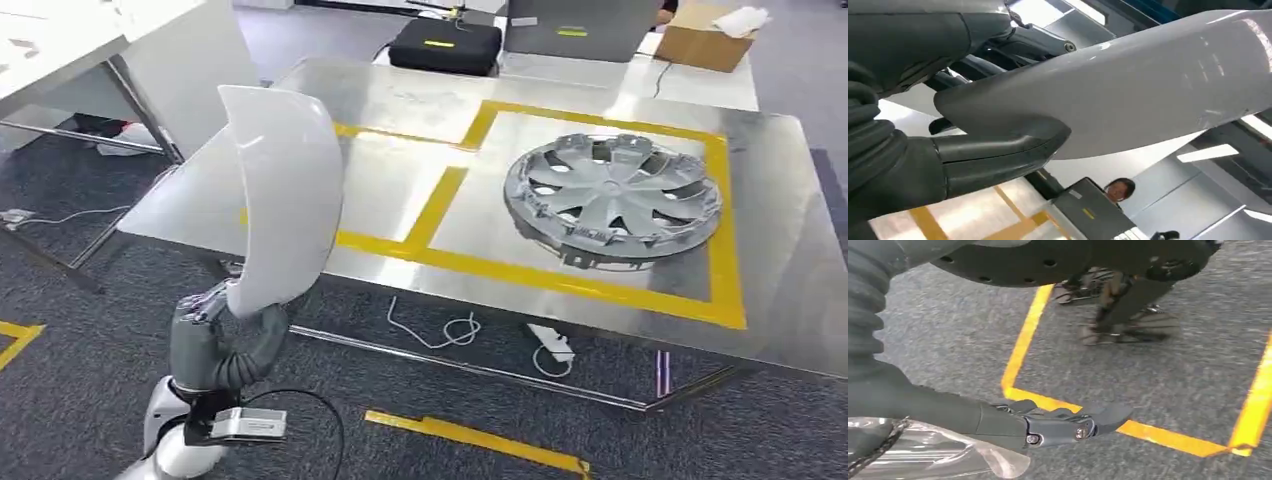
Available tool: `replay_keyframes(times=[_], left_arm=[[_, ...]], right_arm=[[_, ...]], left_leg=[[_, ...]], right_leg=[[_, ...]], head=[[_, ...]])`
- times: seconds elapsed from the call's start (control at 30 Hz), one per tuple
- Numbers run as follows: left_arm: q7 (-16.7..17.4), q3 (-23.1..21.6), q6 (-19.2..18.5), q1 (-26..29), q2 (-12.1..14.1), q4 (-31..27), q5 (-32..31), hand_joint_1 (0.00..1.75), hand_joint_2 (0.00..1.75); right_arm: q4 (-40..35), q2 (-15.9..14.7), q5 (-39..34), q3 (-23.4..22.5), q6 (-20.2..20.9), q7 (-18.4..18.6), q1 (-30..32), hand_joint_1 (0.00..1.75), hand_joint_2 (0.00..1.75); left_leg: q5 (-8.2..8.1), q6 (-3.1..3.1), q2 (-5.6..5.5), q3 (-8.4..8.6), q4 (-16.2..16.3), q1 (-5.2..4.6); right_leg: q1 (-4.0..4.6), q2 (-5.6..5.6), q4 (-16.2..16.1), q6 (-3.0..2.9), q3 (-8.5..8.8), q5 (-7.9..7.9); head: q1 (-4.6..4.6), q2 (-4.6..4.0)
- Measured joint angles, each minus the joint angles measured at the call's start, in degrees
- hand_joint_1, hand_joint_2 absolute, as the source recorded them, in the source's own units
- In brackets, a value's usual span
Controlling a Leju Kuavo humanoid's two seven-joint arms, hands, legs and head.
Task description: Take the parts from the cabinet and place them on the table.
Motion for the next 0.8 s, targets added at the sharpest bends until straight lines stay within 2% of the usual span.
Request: replay_keyframes(times=[0.03,0.07,0.1,0.13,0.17,0.2,0.23,0.27,0.3,0.33,0.37,0.4,0.43,0.47,0.5,0.53,0.57,0.6,0.63,0.67,0.7,0.73,0.77,0.8], left_arm=[[0.2,0.0,0.0,-0.2,0.0,0.3,0.0,1.75,1.75],[0.4,0.0,0.0,-0.5,0.0,0.5,0.0,1.75,1.75],[0.4,0.0,-0.1,-0.8,-0.1,0.7,-0.1,1.75,1.75],[0.4,0.0,-0.1,-1.1,-0.2,0.8,-0.2,1.75,1.75],[0.4,0.0,-0.2,-1.4,-0.2,0.9,-0.2,1.75,1.75],[0.5,0.0,-0.2,-1.6,-0.1,1.0,-0.3,1.75,1.75],[0.5,0.0,-0.2,-1.9,-0.1,1.1,-0.4,1.75,1.75],[0.5,0.0,-0.5,-2.0,-0.1,1.3,-0.4,1.75,1.75],[0.8,0.0,-0.8,-2.0,-0.1,1.6,-0.5,1.75,1.75],[1.0,-0.1,-1.0,-2.0,0.0,2.0,-0.6,1.75,1.75],[1.3,-0.1,-1.1,-2.1,0.0,2.5,-0.6,1.75,1.75],[1.4,-0.1,-1.2,-2.2,0.0,2.8,-0.6,1.75,1.75],[1.4,-0.1,-1.2,-2.3,0.0,3.1,-0.6,1.75,1.75],[1.4,-0.1,-1.3,-2.5,0.0,3.2,-0.7,1.75,1.75],[1.5,-0.1,-1.4,-2.7,0.0,3.6,-1.0,1.75,1.75],[1.7,-0.1,-1.6,-2.9,0.0,4.2,-1.2,1.75,1.75],[2.0,-0.2,-1.8,-3.1,0.0,4.6,-1.5,1.75,1.75],[2.7,-0.2,-1.9,-3.4,0.0,4.9,-2.0,1.75,1.75],[2.9,-0.2,-1.9,-3.9,0.0,5.3,-2.2,1.75,1.75],[3.0,-0.2,-1.9,-4.4,0.0,5.6,-2.2,1.75,1.75],[3.2,-0.2,-1.9,-4.6,-0.1,5.9,-2.3,1.75,1.75],[3.2,-0.1,-1.9,-4.8,-0.1,6.1,-2.3,1.75,1.75],[3.3,-0.1,-2.0,-5.1,-0.1,6.4,-2.4,1.75,1.75],[3.3,-0.1,-2.0,-5.2,-0.2,6.6,-2.4,1.75,1.75]], right_arm=[[0.0,0.0,0.0,0.0,0.0,0.0,-0.1,0.0,1.75],[0.0,0.0,0.1,0.0,0.0,-0.1,-0.2,0.0,1.75],[0.0,0.0,0.1,0.0,0.0,-0.1,-0.1,0.0,1.75],[0.0,0.0,0.1,0.0,0.0,-0.1,0.0,0.0,1.75],[0.0,0.0,0.2,0.0,0.0,-0.1,-0.2,0.0,1.75],[0.0,0.0,0.1,0.0,0.0,-0.1,-0.3,0.0,1.75],[0.0,-0.1,0.1,0.0,0.0,-0.1,-0.5,0.0,1.75],[0.0,-0.1,0.1,0.0,0.0,0.0,-0.7,0.0,1.75],[0.0,-0.1,0.1,0.0,0.0,0.2,-0.8,0.0,1.75],[0.0,-0.1,0.1,0.0,0.2,0.3,-0.7,0.0,1.75],[0.0,-0.1,0.1,0.0,0.2,0.4,-0.6,0.0,1.75],[0.0,-0.1,0.1,0.0,0.2,0.5,-0.5,0.0,1.75],[0.0,-0.1,0.1,0.0,0.3,0.5,-0.5,0.0,1.75],[0.0,-0.1,0.1,0.0,0.3,0.5,-0.5,0.0,1.75],[0.0,0.0,0.2,0.0,0.5,0.7,-0.4,0.0,1.75],[0.1,0.0,0.2,0.1,0.5,0.8,-0.5,0.0,1.75],[0.1,0.0,0.2,0.1,0.5,0.9,-0.6,0.0,1.75],[0.1,0.0,0.3,0.2,0.5,1.0,-0.6,0.0,1.75],[0.1,0.0,0.3,0.3,0.5,1.1,-0.5,0.0,1.75],[0.1,0.0,0.3,0.3,0.5,1.1,-0.6,0.0,1.75],[0.1,0.0,0.4,0.3,0.5,1.2,-0.7,0.0,1.75],[0.1,0.0,0.4,0.4,0.6,1.1,-0.8,0.0,1.75],[0.1,0.0,0.4,0.4,0.6,1.2,-0.9,0.0,1.75],[0.1,0.0,0.4,0.4,0.6,1.2,-0.9,0.0,1.75]], left_leg=[[-0.89,-0.42,0.11,0.9,0.2,-0.19],[-1.63,-0.96,0.45,1.3,-0.2,-0.15],[-1.86,-1.32,0.65,2.55,-0.3,-0.11],[-1.43,-1.66,0.58,3.25,0.0,-0.01],[-1.21,-1.86,0.54,3.47,1.1,0.0],[-0.75,-2.05,-0.59,2.41,3.6,0.17],[-0.8,-2.22,-1.97,-0.14,7.6,0.19],[-1.77,-2.44,-2.69,-3.36,11.8,0.35],[-3.69,-2.53,-2.92,-6.38,15.1,0.41],[-6.02,-2.6,-2.95,-8.78,16.9,0.41],[-7.44,-2.6,-2.95,-10.48,17.2,0.41],[-7.45,-2.49,-2.95,-11.66,16.0,0.4],[-5.52,-2.33,-2.96,-11.87,13.5,0.38],[-1.37,-2.04,-2.97,-11.73,9.7,0.33],[4.11,-1.61,-2.98,-11.71,5.9,0.21],[7.65,-1.44,-3.17,-12.18,5.1,-0.11],[6.68,-1.14,-3.16,-11.83,4.3,-0.2],[7.23,-0.8,-3.18,-11.47,3.9,-0.37],[7.06,-0.42,-3.37,-11.29,3.2,-0.32],[7.09,-0.07,-3.5,-10.34,2.7,-0.16],[6.98,0.19,-3.58,-9.27,1.8,0.1],[6.69,0.51,-3.49,-8.37,1.5,0.14],[6.28,0.76,-3.46,-7.69,1.2,0.14],[5.73,0.79,-3.47,-7.19,1.2,0.14]], right_leg=[[0.3,-0.24,0.3,-0.02,-0.16,-0.3],[0.51,-0.03,0.4,-0.71,1.31,-1.88],[0.6,0.35,0.1,-0.96,1.29,-1.98],[0.57,0.74,-0.1,-1.44,1.43,-2.4],[0.23,1.37,-0.3,-1.75,3.21,-2.42],[0.08,1.36,-0.7,-2.16,4.17,-2.83],[-0.02,1.57,-0.8,-2.49,4.86,-3.13],[-0.08,2.0,-0.9,-2.57,5.37,-3.59],[-0.09,2.42,-0.9,-2.58,5.93,-4.16],[-0.09,2.81,-0.9,-2.55,6.57,-4.74],[-0.09,3.22,-0.9,-2.54,7.28,-5.38],[-0.09,3.62,-0.9,-2.44,8.28,-6.2],[-0.1,3.99,-0.9,-2.25,9.25,-6.89],[-0.13,4.24,-1.0,-2.03,10.11,-7.65],[-0.17,4.23,-1.2,-1.89,9.9,-8.28],[-0.05,4.38,-1.0,-1.54,11.59,-8.91],[-0.04,4.61,-1.5,-1.08,11.12,-9.18],[-0.08,4.49,-2.5,-0.67,11.5,-9.33],[-0.04,4.28,-1.9,-0.14,12.37,-8.26],[-0.02,4.17,-1.5,0.13,12.39,-7.82],[-0.02,3.76,0.2,0.27,11.18,-7.49],[-0.01,3.22,3.1,0.45,9.38,-6.86],[-0.08,3.04,7.1,0.62,6.4,-7.12],[-0.11,3.0,10.1,0.92,3.58,-8.36]], head=[[-0.33,0.0],[-0.2,0.0],[-0.24,0.02],[-0.2,0.0],[-0.24,0.0],[-0.26,0.0],[-0.66,0.0],[-0.48,0.0],[-0.57,0.0],[-0.52,0.0],[-0.55,0.0],[-0.57,0.0],[-0.52,0.0],[-0.57,0.0],[-0.57,0.0],[-0.44,0.0],[-0.85,0.0],[-0.87,0.0],[-0.76,0.0],[-0.81,0.0],[-0.72,0.02],[-0.41,0.0],[-0.35,0.0],[-0.44,0.0]])
